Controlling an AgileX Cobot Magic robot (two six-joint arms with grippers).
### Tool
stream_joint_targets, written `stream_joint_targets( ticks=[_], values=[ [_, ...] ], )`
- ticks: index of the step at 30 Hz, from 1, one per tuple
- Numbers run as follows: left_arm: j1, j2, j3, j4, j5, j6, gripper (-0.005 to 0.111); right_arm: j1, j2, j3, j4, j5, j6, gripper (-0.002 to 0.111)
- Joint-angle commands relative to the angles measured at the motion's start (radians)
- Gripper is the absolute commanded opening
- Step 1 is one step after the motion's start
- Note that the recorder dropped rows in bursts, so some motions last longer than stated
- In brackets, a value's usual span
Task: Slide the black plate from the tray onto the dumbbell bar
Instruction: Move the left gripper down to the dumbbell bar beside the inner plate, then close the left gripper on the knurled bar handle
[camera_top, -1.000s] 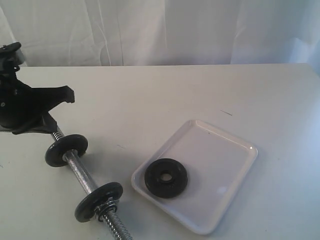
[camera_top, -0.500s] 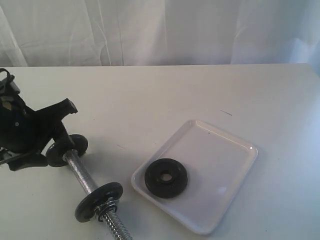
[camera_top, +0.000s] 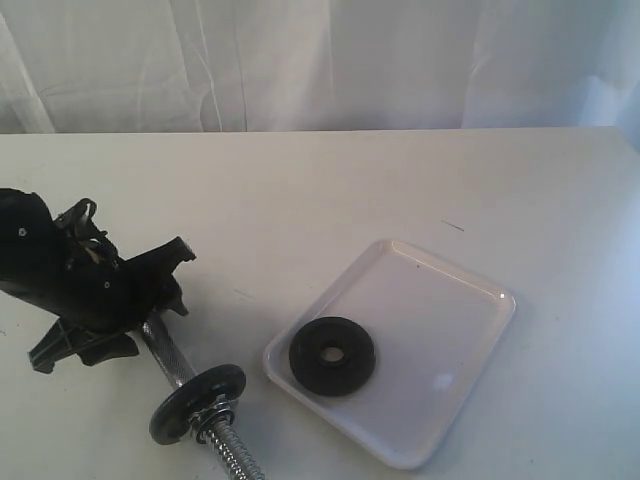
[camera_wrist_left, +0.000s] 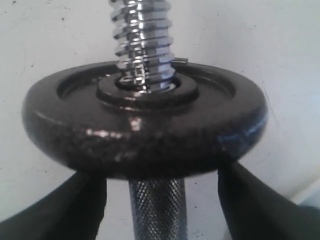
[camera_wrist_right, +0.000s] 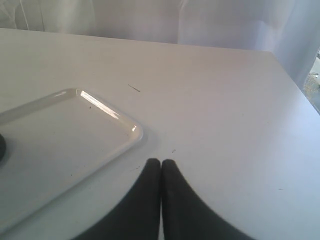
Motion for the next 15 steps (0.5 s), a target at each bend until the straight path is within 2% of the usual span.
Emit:
stream_joint_targets(
  ticks=[1,7,11,15],
  values=[
    [-0.006,0.021,0.008,-0.015,-0.001,-0.006,0.067,0.001,-0.006,0.001,0.001,-0.003,-0.004,0.0],
    [-0.006,0.02,0.008,-0.017,-0.008,-0.006,0.067,0.001,-0.006,0.001,0.001,-0.003,-0.004,0.0],
    [-0.006,0.02,0.008,-0.017,-0.008,-0.006,0.061,0.001,-0.006,0.001,0.001,-0.003,-0.004,0.0],
    [-0.006,0.02,0.008,-0.017,-0.014,-0.006,0.06,0.001,-0.006,0.001,0.001,-0.003,-0.004,0.0]
  ],
)
